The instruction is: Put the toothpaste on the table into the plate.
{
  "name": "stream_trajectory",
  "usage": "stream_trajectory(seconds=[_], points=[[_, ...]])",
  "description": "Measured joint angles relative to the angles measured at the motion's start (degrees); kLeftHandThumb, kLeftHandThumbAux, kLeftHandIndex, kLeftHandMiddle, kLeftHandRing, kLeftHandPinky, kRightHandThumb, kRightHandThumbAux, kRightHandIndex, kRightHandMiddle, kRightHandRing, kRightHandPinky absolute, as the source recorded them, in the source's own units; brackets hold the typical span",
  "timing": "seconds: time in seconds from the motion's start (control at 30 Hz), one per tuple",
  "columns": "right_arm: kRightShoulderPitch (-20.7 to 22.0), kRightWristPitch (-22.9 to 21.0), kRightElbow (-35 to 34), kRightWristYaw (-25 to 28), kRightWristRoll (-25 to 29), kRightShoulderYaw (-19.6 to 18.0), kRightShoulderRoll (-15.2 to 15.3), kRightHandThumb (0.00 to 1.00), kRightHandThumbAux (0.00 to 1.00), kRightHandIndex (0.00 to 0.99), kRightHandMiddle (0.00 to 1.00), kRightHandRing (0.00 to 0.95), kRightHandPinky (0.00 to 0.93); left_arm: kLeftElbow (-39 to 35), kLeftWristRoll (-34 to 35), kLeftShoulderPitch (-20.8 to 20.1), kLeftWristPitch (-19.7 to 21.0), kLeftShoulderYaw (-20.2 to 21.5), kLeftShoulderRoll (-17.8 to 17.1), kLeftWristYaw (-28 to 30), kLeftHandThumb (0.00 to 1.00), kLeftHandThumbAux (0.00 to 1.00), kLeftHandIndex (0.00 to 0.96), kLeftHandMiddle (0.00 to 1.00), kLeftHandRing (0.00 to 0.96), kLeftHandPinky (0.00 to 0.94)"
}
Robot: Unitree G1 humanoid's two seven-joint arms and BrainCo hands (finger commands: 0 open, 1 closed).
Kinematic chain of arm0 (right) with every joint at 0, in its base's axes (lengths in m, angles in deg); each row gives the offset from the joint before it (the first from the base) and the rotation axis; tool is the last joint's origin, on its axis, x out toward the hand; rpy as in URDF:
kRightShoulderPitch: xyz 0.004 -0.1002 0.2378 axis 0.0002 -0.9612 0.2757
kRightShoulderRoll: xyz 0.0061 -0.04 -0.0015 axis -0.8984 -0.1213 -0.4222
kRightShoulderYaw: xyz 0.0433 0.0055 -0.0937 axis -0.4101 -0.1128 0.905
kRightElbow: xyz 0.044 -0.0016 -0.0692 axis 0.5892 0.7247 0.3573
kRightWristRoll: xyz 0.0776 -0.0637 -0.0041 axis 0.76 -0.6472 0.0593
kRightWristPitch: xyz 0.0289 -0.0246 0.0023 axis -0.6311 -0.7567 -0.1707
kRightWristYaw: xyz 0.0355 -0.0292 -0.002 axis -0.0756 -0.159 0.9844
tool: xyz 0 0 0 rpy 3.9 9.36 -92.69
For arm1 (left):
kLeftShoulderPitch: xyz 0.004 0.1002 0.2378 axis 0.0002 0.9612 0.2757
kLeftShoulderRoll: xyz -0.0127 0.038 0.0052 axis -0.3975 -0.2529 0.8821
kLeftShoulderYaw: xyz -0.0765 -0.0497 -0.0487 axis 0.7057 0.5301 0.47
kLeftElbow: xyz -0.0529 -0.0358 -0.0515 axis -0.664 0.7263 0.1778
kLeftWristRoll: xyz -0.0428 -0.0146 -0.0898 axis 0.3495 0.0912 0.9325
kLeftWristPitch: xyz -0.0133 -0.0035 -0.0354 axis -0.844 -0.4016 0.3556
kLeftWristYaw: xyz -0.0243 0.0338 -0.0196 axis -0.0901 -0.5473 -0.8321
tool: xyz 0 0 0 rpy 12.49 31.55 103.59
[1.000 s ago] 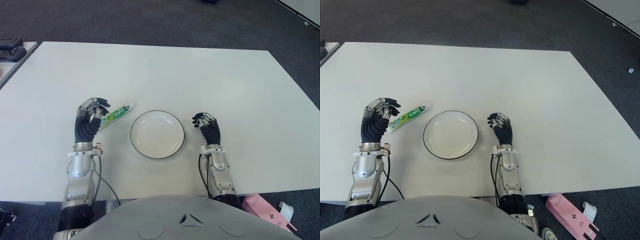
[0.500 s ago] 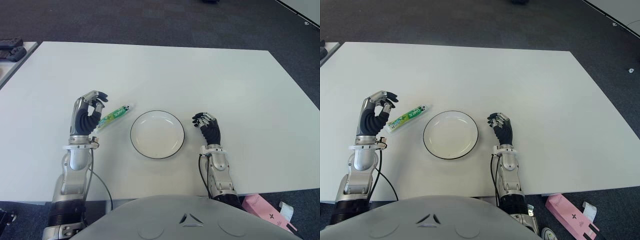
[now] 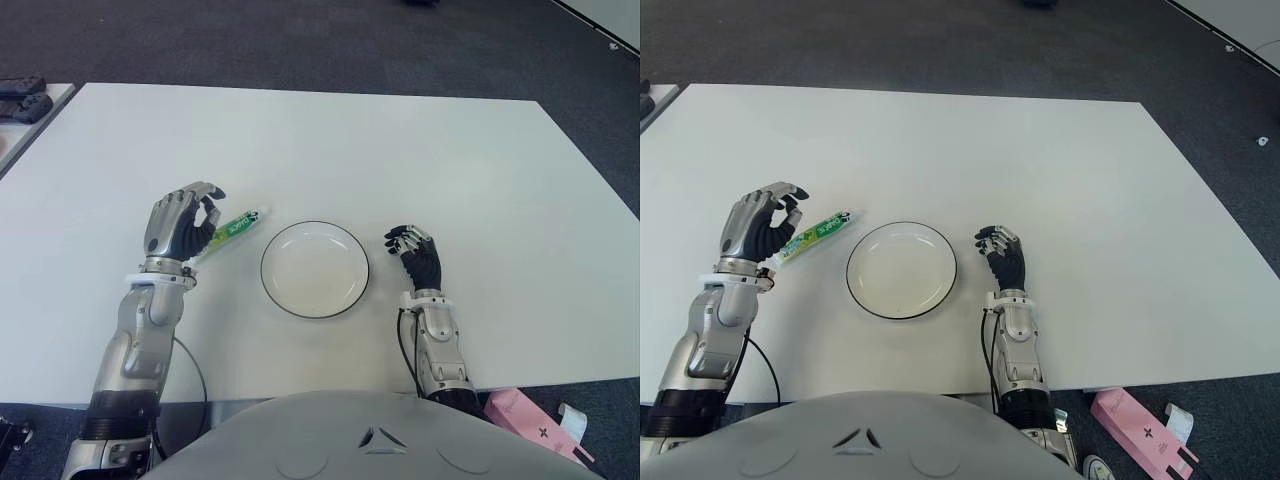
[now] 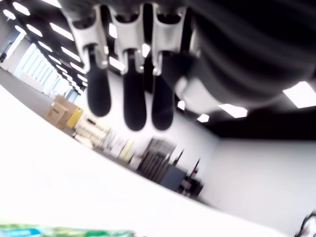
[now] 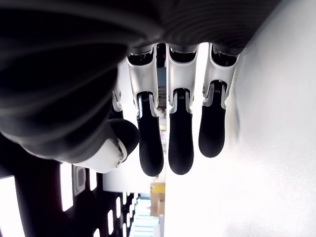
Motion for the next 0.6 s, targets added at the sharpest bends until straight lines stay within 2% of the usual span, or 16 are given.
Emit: stream_trajectory(seconds=[0.1,0.37,0.6], points=[[0.0,0.0,0.0,0.0,0.0,0.0,0.0,0.708,0.732,0.429,0.494,0.494,0.489,0.0,-1.1,-0.3,3.3,-1.2,-0.7,2.0,0.55,0.472,0.183,0.253,0.279,0.333],[0.0,-0.1,0.0,-0.1,-0.2,0.0,0.1,0.708,0.732,0.427,0.494,0.494,0.49,0.0,-3.2,-1.8,8.6,-4.2,-3.9,7.1,0.565,0.313,0.024,0.107,0.167,0.267],[-0.1,-0.1,-0.1,-0.1,-0.2,0.0,0.0,0.709,0.732,0.428,0.493,0.491,0.487,0.9,-4.0,-3.7,12.4,-7.2,-6.8,12.8,0.569,0.242,0.001,0.018,0.111,0.239]])
